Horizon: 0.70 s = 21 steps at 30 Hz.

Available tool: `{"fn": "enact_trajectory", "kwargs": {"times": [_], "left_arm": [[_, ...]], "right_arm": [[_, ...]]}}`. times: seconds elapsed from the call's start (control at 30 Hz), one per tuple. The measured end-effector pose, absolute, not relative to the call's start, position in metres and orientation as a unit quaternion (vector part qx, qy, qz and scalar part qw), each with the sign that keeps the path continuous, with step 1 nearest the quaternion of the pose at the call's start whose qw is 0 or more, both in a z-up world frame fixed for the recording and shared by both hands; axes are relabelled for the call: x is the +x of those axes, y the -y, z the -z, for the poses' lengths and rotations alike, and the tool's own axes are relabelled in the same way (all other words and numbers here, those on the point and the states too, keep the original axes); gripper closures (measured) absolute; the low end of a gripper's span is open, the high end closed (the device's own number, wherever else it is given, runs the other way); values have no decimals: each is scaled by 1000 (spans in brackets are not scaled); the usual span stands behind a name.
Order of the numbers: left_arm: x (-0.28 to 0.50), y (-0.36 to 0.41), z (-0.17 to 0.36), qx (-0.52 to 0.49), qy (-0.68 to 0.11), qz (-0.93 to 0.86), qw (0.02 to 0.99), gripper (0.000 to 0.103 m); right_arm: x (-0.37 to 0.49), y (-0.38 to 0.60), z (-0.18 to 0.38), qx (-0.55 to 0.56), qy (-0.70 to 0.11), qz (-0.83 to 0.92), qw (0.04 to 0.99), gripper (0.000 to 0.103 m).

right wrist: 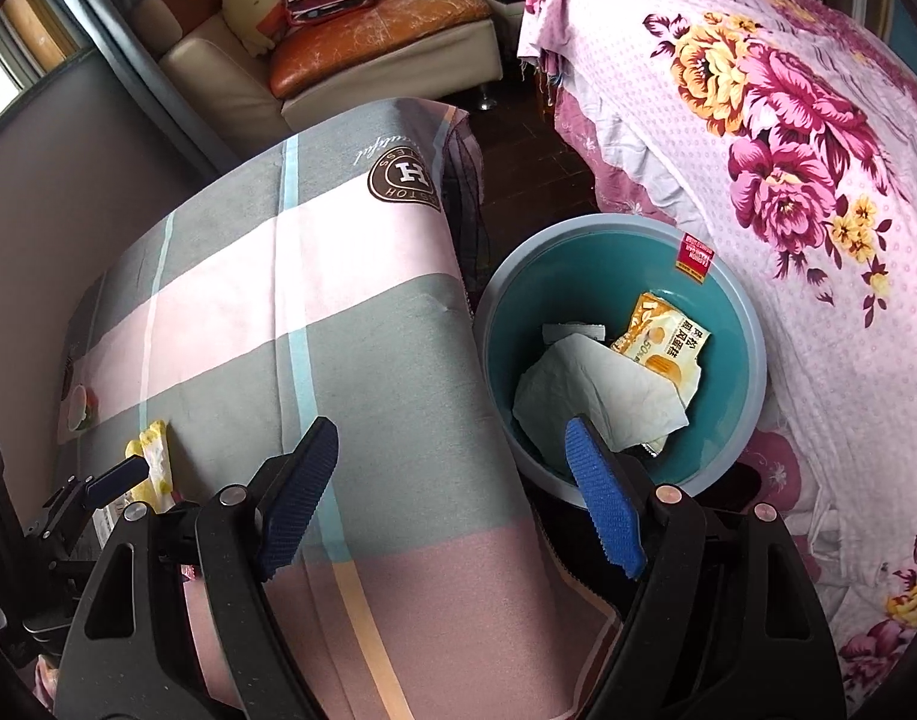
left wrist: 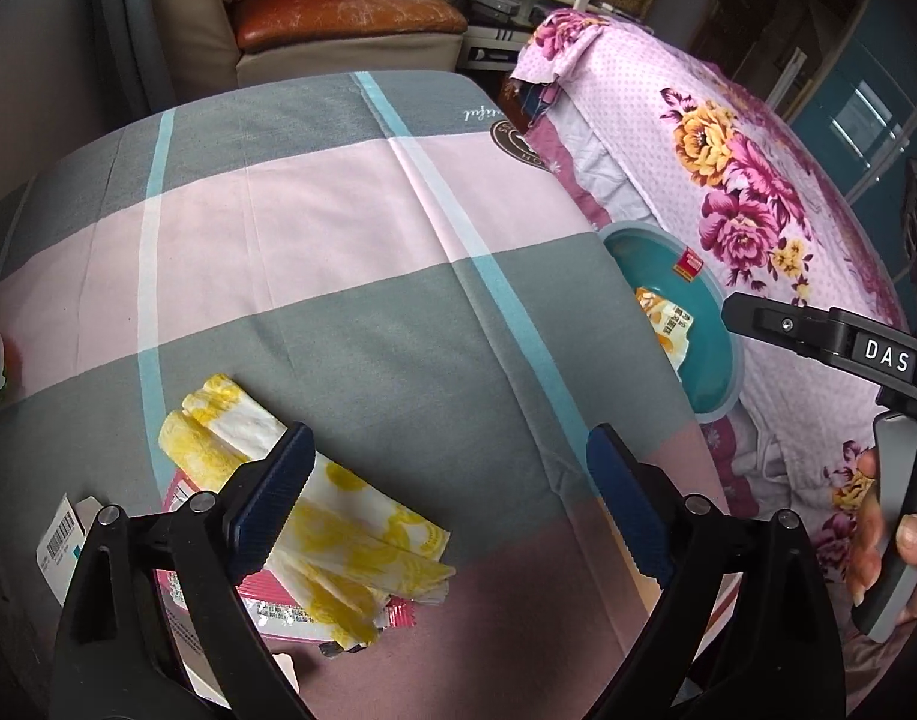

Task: Collect trash
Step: 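Move both open grippers back to the yellow wrappers and pink packet, then grasp the yellow-patterned wrapper strip with the right gripper and lift it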

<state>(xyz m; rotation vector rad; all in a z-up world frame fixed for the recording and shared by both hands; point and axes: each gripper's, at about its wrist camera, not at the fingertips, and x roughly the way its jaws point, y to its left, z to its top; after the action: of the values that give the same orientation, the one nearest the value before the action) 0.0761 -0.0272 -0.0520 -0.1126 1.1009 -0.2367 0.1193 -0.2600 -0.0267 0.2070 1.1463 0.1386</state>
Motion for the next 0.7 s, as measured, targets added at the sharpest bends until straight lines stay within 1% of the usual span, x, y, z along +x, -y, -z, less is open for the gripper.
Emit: {"fn": "enact_trajectory", "kwargs": {"times": [0.37, 0.7], "left_arm": [[33, -88, 63, -113, -515, 38, 849, 10], [14, -146, 82, -140, -520, -2, 842, 10]], "right_arm": [[106, 150, 30, 35, -572, -153, 805, 28], [98, 54, 53, -26, -599, -220, 770, 28]]}}
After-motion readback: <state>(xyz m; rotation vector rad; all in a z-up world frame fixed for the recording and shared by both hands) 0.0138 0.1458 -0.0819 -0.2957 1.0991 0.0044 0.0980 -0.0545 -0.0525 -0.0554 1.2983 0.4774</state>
